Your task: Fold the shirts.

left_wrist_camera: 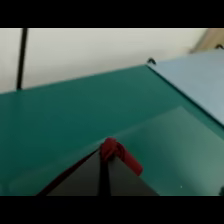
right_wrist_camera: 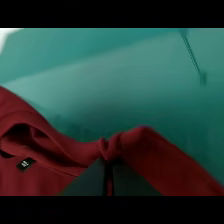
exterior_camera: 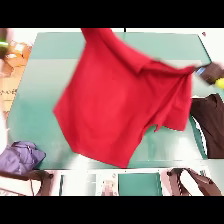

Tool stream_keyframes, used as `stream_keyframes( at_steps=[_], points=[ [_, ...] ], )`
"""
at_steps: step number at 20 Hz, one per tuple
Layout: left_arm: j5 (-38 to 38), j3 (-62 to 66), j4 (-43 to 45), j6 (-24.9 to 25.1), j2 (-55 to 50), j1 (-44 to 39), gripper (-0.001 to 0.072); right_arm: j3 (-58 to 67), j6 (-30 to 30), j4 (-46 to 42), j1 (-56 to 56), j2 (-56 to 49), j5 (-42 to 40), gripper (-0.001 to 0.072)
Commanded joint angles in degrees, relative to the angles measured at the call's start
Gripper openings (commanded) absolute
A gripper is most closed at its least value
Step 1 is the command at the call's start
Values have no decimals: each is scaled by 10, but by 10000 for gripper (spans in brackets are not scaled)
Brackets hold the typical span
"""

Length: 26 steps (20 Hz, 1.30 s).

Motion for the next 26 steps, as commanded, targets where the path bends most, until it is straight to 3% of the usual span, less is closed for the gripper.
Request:
stream_keyframes(
  at_steps=[1, 2, 3, 4, 5, 6, 7, 8, 9, 13, 16, 22, 26],
  points=[
    [-24, -1, -48, 36, -118, -43, 21, -111, -37, -1, 0, -94, -85, 17],
    [-32, -1, -48, 15, -134, -44, 23, -111, -44, 0, 1, -125, -85, 17],
    [-47, -1, -48, -12, -142, -40, 210, -111, -44, 0, 0, -151, -85, 18],
    [-73, -1, -48, -31, -142, -31, 565, -110, -46, 0, 0, -169, -85, 19],
    [-110, 1, -48, -47, -136, -18, 585, -105, -45, -1, -1, -184, -85, 101],
    [-164, 7, -48, -56, -129, 0, 584, -96, -45, -1, -7, -193, -84, 278],
    [-214, 10, -48, -69, -116, 22, 582, -86, -45, -2, -16, -195, -82, 364],
    [-263, 11, -48, -92, -101, 48, 392, -70, -45, -7, -29, -195, -71, 371],
    [-308, 11, -48, -103, -89, 73, 35, -51, -45, -28, -42, -195, -53, 369],
    [-429, 7, -33, -146, -39, 140, 18, -15, -41, -80, -94, -197, -13, 370],
    [-475, -84, 74, -163, 34, 132, 18, -10, -41, -79, -107, -233, -13, 369],
    [-323, -567, 100, -154, 318, 133, 19, 130, -54, -74, -89, -428, 61, 369],
    [-285, -704, 103, -203, 383, 133, 19, 236, -75, -74, -66, -528, 100, 369]
  ],
)
